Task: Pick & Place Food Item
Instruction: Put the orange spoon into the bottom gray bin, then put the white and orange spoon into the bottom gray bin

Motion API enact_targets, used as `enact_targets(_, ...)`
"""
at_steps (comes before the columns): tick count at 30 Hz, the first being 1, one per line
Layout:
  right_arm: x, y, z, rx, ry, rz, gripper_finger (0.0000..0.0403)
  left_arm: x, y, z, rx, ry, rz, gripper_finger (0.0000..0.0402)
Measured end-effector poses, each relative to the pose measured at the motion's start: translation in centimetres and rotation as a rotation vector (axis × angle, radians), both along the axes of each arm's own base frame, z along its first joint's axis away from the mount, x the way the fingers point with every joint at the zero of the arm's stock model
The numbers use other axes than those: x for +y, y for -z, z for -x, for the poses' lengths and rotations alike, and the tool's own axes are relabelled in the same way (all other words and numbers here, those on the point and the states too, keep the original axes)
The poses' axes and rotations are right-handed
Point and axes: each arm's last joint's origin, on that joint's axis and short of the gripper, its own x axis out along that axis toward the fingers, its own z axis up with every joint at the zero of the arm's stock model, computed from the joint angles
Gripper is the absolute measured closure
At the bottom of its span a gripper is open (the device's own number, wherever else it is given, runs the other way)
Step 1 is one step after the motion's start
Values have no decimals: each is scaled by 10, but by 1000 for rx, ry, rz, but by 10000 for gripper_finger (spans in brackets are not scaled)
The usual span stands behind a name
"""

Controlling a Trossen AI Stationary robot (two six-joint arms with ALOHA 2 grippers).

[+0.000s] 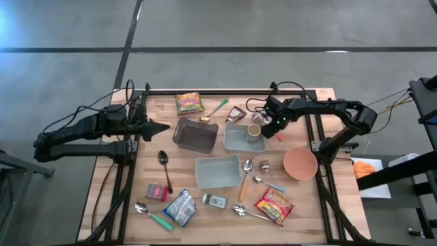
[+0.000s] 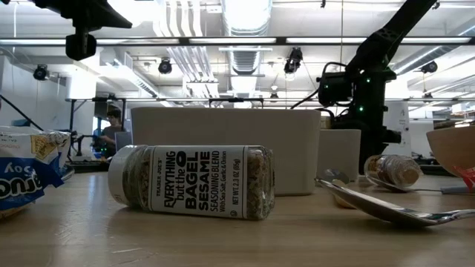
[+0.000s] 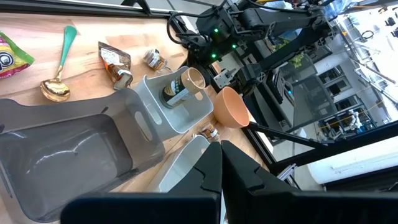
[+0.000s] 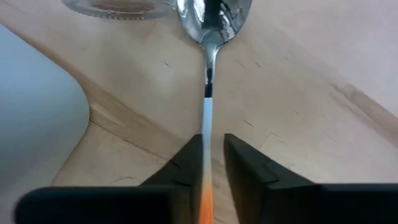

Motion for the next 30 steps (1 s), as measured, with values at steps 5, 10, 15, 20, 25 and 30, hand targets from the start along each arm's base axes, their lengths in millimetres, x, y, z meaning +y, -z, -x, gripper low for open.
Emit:
enact_targets(5,0,0,0,-5,0,-4,261,0,0,0,0,-1,3,401)
enact_targets(10,0,0,0,-6,0,4,227,0,0,0,-1,-1,2,401)
enact_targets(15,-1,0,-1,4,0,33,244,0,0,0,-1,-1,2,401)
enact_targets(20,-4,-1,-4,-24,-4,59,289,0,0,0,0,0,2,401)
enact_targets(25,-6,-1,-4,-36,4,64,312,0,0,0,0,0,2,401)
enact_targets(30,-9,-1,-2,-47,25,65,313,0,0,0,0,0,-1,401)
